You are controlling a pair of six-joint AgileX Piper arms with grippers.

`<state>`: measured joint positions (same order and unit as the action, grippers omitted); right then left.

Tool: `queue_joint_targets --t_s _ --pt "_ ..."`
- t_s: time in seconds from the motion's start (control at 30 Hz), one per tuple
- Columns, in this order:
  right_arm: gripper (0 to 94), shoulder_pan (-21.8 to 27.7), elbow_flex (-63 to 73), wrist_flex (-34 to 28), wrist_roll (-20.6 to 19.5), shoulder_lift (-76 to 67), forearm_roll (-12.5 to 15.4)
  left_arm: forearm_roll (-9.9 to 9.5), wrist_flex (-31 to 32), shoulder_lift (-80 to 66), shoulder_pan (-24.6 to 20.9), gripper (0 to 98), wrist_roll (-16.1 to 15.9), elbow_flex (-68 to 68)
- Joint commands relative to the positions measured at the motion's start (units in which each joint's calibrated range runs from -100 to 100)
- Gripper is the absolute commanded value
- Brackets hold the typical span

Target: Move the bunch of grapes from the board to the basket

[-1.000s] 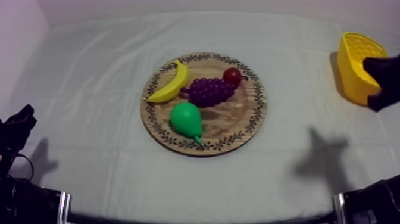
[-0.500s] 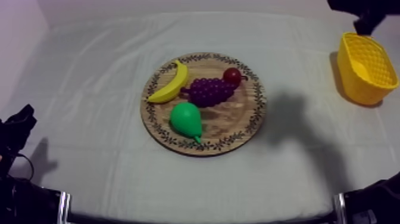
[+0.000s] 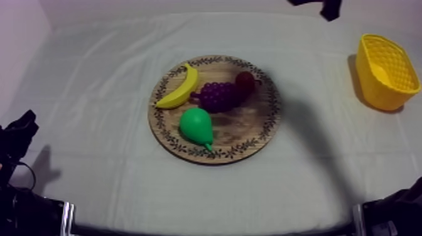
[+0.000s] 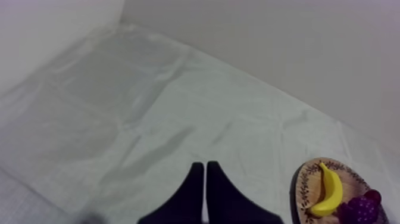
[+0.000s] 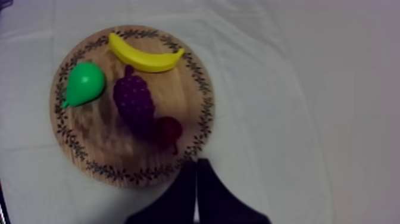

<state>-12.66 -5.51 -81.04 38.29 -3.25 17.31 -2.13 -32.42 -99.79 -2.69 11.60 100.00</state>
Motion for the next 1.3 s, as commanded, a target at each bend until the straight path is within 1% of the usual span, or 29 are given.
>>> queue_joint_targets --t_s 0.0,0.23,0.33,0.4,0.5,0.57,0.63,0.7,0.83,1.0,1.27 --pt "0.6 -1.2 0.6 -1.0 0.7 4.1 0.1 0.01 0.0 0.0 0.0 0.1 0.0 0.0" --pt "1.8 -3.5 3.7 -3.5 1.1 10.4 -0.5 0.01 0.0 0.0 0.0 0.1 0.0 0.0" --pt "8.4 -3.9 3.8 -3.0 1.3 11.4 -0.4 0.01 0.0 0.0 0.0 0.1 0.0 0.0" --pt "18.3 -3.9 3.4 -2.5 1.5 11.6 -0.2 0.01 0.0 0.0 0.0 0.1 0.0 0.0" --pt "43.9 -4.0 2.9 -2.0 1.6 12.2 -0.7 0.01 0.0 0.0 0.0 0.1 0.0 0.0" --pt "58.7 -4.3 3.4 -1.8 1.1 12.9 -1.4 0.01 0.0 0.0 0.0 0.1 0.0 0.0" --pt "68.6 -4.6 4.1 -1.8 0.5 13.7 -1.9 0.01 0.0 0.0 0.0 0.1 0.0 0.0" --pt "73.8 -4.8 4.8 -1.8 0.2 14.6 -2.1 0.01 0.0 0.0 0.0 0.1 0.0 0.0" --pt "77.4 -5.3 5.9 -1.7 0.3 16.8 -2.2 0.01 0.0 0.0 0.0 0.1 0.0 0.0" --pt "78.0 -6.3 7.8 -1.0 0.3 21.6 -2.4 0.01 0.0 0.0 0.0 0.1 0.0 0.0" --pt "78.8 -9.1 6.9 5.4 0.0 30.7 -3.4 0.01 0.0 0.0 0.0 0.1 0.0 0.0"
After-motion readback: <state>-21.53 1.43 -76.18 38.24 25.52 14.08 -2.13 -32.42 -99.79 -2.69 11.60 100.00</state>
